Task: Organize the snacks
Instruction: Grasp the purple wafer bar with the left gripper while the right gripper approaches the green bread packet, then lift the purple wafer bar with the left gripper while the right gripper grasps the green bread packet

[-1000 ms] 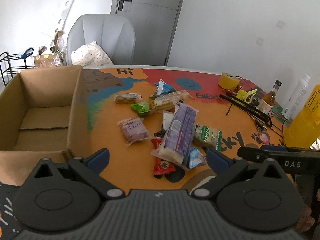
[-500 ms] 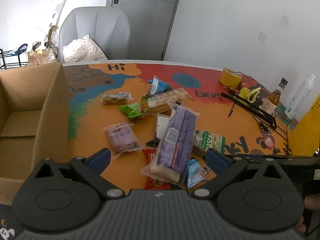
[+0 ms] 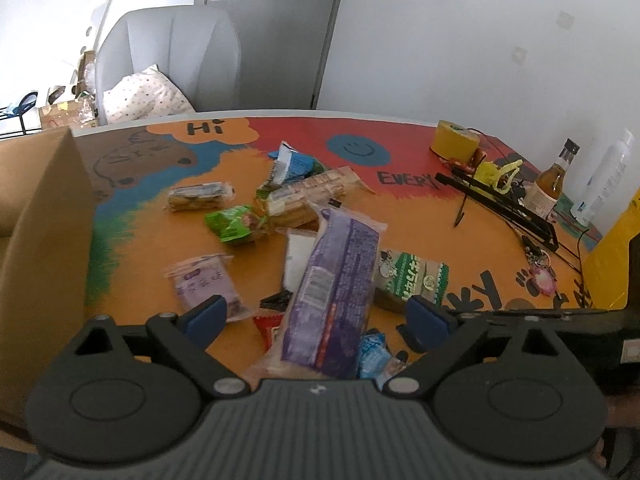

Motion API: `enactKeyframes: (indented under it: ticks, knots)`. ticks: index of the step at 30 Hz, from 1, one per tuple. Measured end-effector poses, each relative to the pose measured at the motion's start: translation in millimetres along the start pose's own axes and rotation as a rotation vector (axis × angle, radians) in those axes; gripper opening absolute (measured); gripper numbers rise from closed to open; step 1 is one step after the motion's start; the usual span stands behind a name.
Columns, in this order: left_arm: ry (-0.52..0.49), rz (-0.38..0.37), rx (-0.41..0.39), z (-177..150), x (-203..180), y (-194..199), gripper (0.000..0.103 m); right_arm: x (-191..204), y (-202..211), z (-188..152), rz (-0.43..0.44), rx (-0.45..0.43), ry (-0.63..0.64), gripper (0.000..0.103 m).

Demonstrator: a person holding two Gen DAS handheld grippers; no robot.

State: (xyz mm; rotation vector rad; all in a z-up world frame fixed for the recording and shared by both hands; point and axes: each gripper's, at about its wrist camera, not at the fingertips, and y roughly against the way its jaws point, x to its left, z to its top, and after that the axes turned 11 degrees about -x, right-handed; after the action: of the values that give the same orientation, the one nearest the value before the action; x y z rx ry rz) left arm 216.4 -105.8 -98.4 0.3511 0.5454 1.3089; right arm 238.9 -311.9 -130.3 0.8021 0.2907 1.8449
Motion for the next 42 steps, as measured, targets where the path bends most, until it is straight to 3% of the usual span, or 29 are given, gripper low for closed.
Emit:
enactKeyframes:
  ticks: [5, 7, 11, 13, 18, 22, 25, 34, 42]
  knots:
    - [-0.014, -0.016, 0.015, -4, -7, -10, 0.080, -1, 5, -2, 0.006, -0.001, -0.018, 0.002]
    - [-0.023, -0.009, 0.026, -6, -8, -14, 0.063, 1, 5, -4, 0.019, 0.009, -0.021, 0.002]
    - [-0.020, 0.004, 0.031, -8, -5, -16, 0.046, 10, 4, -8, 0.036, 0.032, -0.022, 0.002]
    - [-0.016, -0.003, 0.027, -8, -4, -14, 0.037, 14, 3, -7, 0.040, 0.061, -0.026, 0.011]
    - [0.006, 0.007, 0.014, -7, 2, -4, 0.033, 24, 10, -4, 0.031, 0.041, 0.027, 0.023]
    - [0.027, 0.019, 0.002, -6, 8, 6, 0.032, 24, 13, 2, 0.016, 0.009, 0.052, 0.048]
    - [0.036, 0.029, -0.010, -5, 13, 12, 0.032, 26, 15, 9, 0.003, -0.022, 0.080, 0.058]
    - [0.062, 0.053, -0.006, -7, 25, 15, 0.031, 32, -4, 22, -0.017, -0.053, 0.147, 0.075]
    - [0.072, 0.053, 0.024, -10, 29, 5, 0.034, 32, -24, 16, -0.051, -0.029, 0.182, 0.076]
